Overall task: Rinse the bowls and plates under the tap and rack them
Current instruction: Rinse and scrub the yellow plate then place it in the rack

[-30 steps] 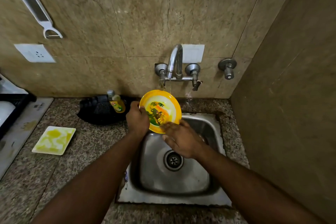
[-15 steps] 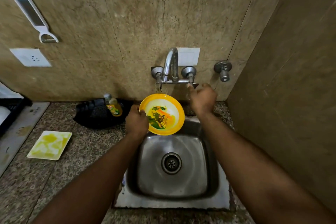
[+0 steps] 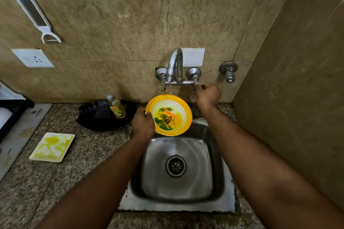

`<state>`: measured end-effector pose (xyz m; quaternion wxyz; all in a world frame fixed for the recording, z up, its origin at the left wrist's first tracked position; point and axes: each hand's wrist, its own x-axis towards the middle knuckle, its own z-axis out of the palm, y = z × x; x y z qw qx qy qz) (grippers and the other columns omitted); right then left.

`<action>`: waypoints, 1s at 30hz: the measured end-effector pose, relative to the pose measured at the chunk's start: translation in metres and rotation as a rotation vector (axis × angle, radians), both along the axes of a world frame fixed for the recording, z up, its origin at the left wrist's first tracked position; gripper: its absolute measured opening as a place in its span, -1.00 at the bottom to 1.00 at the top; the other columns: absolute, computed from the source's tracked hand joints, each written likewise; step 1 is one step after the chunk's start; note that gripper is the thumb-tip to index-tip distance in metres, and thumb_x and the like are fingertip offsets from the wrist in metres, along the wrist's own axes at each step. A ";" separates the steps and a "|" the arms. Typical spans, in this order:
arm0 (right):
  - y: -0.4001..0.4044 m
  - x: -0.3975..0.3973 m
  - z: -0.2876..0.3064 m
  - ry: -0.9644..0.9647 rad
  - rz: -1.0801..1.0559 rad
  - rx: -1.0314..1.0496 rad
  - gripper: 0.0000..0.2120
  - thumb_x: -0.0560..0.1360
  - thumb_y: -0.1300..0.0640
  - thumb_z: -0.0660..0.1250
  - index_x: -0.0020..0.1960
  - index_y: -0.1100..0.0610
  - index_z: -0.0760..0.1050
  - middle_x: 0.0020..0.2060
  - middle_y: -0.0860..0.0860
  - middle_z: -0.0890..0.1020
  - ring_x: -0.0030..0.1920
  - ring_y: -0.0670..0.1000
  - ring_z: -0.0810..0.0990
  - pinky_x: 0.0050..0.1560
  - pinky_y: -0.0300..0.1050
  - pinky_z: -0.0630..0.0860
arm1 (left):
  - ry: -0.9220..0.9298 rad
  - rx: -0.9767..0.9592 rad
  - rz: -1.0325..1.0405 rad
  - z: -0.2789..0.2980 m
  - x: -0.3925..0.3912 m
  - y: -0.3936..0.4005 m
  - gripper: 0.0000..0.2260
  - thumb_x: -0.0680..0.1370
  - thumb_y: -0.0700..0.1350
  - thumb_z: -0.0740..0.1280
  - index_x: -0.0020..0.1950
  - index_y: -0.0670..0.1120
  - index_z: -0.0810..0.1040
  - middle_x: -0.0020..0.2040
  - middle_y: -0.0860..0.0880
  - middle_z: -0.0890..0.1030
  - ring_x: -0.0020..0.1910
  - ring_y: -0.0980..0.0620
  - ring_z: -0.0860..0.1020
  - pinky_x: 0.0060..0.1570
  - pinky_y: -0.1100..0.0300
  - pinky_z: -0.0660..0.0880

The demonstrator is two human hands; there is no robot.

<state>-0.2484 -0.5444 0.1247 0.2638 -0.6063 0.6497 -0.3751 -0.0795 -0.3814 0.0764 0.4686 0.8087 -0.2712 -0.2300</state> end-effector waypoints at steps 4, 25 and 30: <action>0.007 -0.001 -0.006 -0.074 0.025 0.002 -0.64 0.58 -0.09 0.36 -0.10 0.20 0.72 -0.21 0.15 0.73 -0.16 0.13 0.68 -0.23 -0.18 0.30 | 0.009 -0.002 -0.010 0.001 -0.001 0.002 -0.74 0.48 0.06 0.19 0.02 -0.04 0.54 -0.04 -0.12 0.65 -0.03 -0.19 0.63 0.00 -0.21 0.62; 0.097 -0.016 -0.038 0.478 0.768 -0.192 -0.49 0.34 0.07 0.27 0.27 0.04 0.63 0.16 0.10 0.70 0.12 0.19 0.67 0.17 0.00 0.56 | -0.144 -0.020 0.044 0.004 0.002 0.007 -0.89 0.63 -0.13 0.25 0.06 -0.13 0.54 -0.04 -0.21 0.65 -0.03 -0.26 0.61 0.01 -0.14 0.57; 0.104 -0.025 -0.069 0.926 1.174 -0.212 -0.18 0.36 0.07 0.35 0.60 -0.05 0.23 0.59 -0.02 0.30 0.60 0.04 0.20 0.55 0.26 0.09 | -0.312 0.058 -0.060 0.006 0.007 0.008 -0.86 0.66 -0.12 0.21 0.13 -0.16 0.47 -0.04 -0.29 0.64 -0.05 -0.36 0.60 -0.10 -0.10 0.51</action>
